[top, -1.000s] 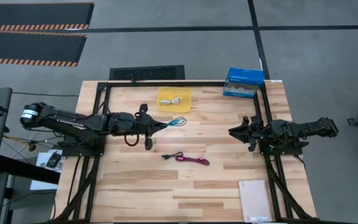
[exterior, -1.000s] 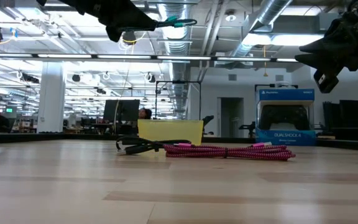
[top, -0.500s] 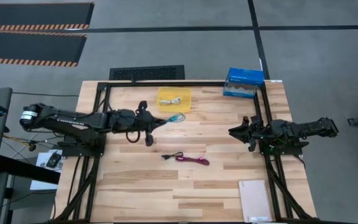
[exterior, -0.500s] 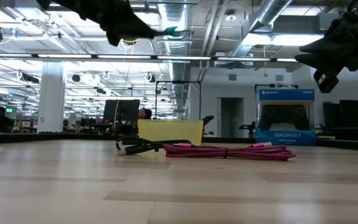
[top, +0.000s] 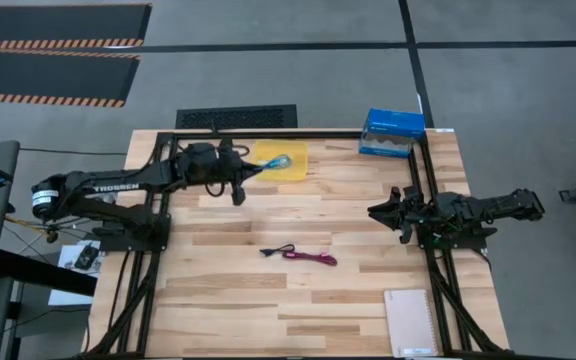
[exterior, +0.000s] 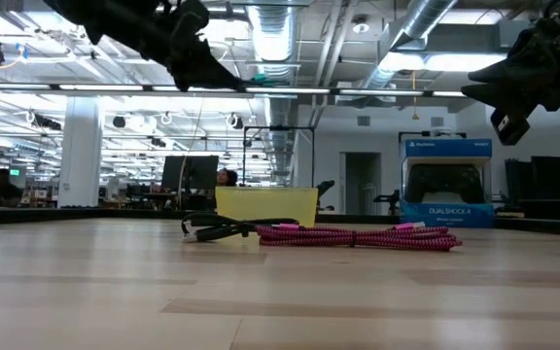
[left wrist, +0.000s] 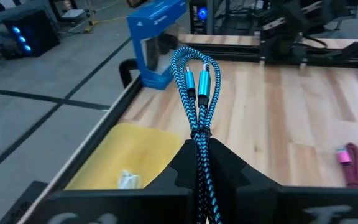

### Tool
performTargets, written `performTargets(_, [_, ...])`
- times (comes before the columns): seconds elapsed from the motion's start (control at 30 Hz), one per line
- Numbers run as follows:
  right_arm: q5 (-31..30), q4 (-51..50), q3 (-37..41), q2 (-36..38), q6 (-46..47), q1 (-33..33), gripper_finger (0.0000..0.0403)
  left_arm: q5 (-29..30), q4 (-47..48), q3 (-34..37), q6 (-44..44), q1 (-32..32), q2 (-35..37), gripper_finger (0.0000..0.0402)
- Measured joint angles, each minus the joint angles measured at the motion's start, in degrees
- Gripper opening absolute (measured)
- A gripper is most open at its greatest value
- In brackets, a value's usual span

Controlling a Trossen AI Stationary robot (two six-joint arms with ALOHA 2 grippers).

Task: Pick and place USB-C Cables
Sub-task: Put the blue charger cable into the yellow bin

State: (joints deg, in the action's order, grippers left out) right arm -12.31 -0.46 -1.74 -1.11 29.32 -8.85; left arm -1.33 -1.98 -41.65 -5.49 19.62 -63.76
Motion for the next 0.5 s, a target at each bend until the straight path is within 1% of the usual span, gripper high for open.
performTargets(0.23, [-0.6, 0.0, 0.0, 0.0, -0.7, 0.0, 0.0118, -6.2, -0.5, -0.3, -3.2, 7.9, -2.0, 0.0])
performTargets(0.37, [-1.0, 0.0, 0.0, 0.0, -0.9, 0.0, 0.0118, -8.7, 0.1, -3.2, -5.2, 10.9, -5.9, 0.0])
performTargets(0.5, [-1.1, -0.4, 0.0, 0.0, -0.9, 0.0, 0.0118, -10.7, 1.1, -8.2, -8.1, 13.2, -11.2, 0.0])
